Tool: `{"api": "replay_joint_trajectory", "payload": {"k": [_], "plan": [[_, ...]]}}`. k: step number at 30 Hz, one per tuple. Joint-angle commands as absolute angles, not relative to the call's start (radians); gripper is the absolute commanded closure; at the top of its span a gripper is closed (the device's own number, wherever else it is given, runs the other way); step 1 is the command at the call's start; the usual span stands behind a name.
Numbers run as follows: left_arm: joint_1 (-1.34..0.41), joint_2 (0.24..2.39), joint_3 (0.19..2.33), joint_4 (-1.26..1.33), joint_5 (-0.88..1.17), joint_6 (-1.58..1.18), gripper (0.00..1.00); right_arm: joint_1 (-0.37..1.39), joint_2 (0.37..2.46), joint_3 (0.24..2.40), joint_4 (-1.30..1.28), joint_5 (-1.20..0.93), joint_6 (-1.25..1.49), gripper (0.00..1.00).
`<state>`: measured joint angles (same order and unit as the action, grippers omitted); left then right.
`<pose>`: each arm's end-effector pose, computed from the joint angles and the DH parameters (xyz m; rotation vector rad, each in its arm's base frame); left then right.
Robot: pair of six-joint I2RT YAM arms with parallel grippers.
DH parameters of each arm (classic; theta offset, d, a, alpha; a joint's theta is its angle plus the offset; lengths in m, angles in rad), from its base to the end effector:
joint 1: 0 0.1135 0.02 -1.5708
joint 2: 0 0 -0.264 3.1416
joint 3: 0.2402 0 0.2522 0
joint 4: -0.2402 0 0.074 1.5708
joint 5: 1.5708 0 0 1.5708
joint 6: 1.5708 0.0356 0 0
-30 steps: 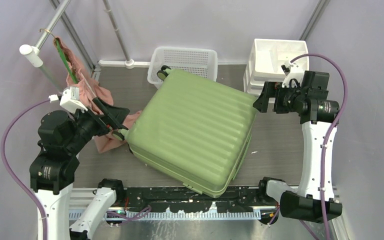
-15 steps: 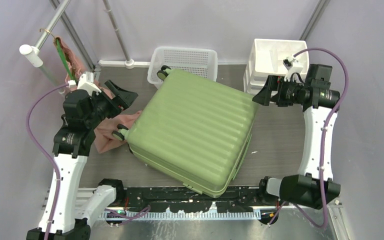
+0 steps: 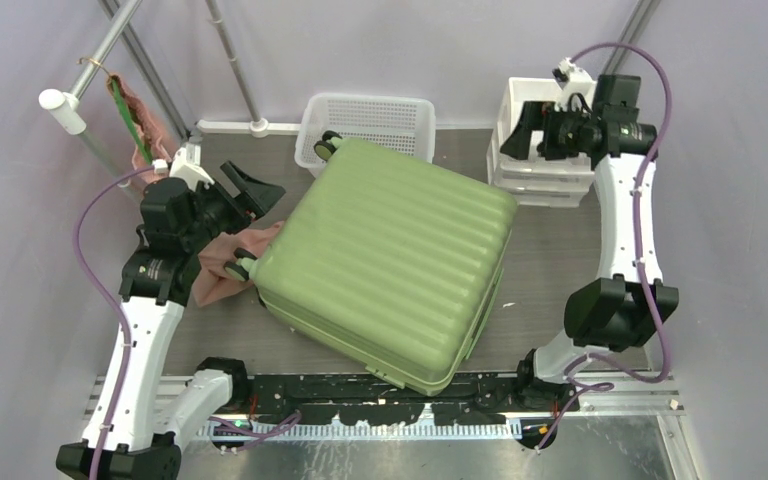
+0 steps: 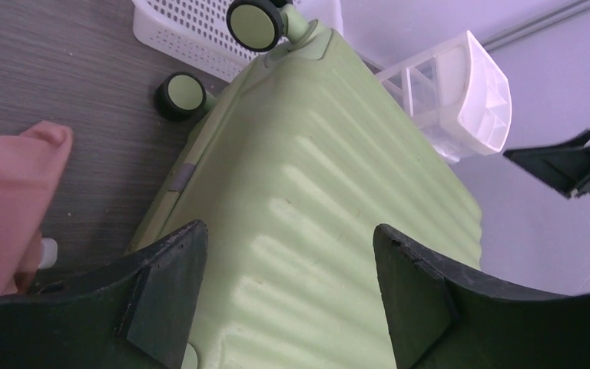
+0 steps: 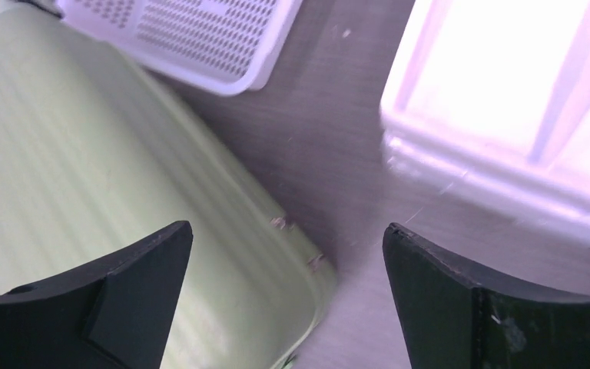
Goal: Open, take out, and arrange the luggage
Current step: Adjust the storage box at the corner of the board.
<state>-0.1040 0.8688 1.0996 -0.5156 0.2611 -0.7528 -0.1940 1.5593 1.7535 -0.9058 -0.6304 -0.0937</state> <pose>0.1764 -0.0277 0.3991 -0.4332 1.8811 -0.8273 0.3215 -0.0418 0.4165 -0.2134 2.1678 0.5537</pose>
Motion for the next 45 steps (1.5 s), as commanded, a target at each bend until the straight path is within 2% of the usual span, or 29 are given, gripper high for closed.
{"api": "replay_joint_trajectory", "payload": {"k": [1,7,12,20,24,28,33,36,39,42,45], "plan": [[-0.099,0.872,1.084,-0.413,0.318,-0.765,0.21,-0.088,1.651,1.936,-0.834,-0.320,-0.190,0.02],[-0.098,0.879,1.073,-0.408,0.327,-0.787,0.23,-0.052,1.859,2.141,-0.821,-0.096,-0.148,0.16],[-0.098,0.861,1.064,-0.431,0.321,-0.787,0.23,-0.051,1.949,2.186,-0.782,-0.072,-0.140,0.27],[-0.098,0.851,1.044,-0.434,0.307,-0.798,0.24,-0.049,2.050,2.253,-0.774,-0.098,-0.129,0.57],[-0.098,0.857,1.050,-0.434,0.307,-0.802,0.24,-0.056,2.054,2.250,-0.781,-0.044,-0.145,0.79],[-0.099,0.857,1.049,-0.432,0.311,-0.804,0.25,-0.112,2.024,2.233,-0.795,-0.055,-0.166,0.84],[-0.099,0.867,1.037,-0.399,0.330,-0.814,0.25,-0.173,1.970,2.178,-0.808,-0.130,-0.250,0.82],[-0.098,0.884,1.042,-0.374,0.348,-0.816,0.25,-0.179,1.943,2.142,-0.818,-0.145,-0.293,0.77],[-0.099,0.906,1.065,-0.371,0.361,-0.816,0.25,-0.185,1.925,2.147,-0.836,-0.117,-0.297,0.50],[-0.098,0.923,1.088,-0.377,0.368,-0.816,0.25,-0.195,1.867,2.162,-0.883,-0.225,-0.295,0.22],[-0.099,0.938,1.104,-0.382,0.369,-0.815,0.25,-0.194,1.759,2.115,-0.923,-0.394,-0.314,0.03]]}}
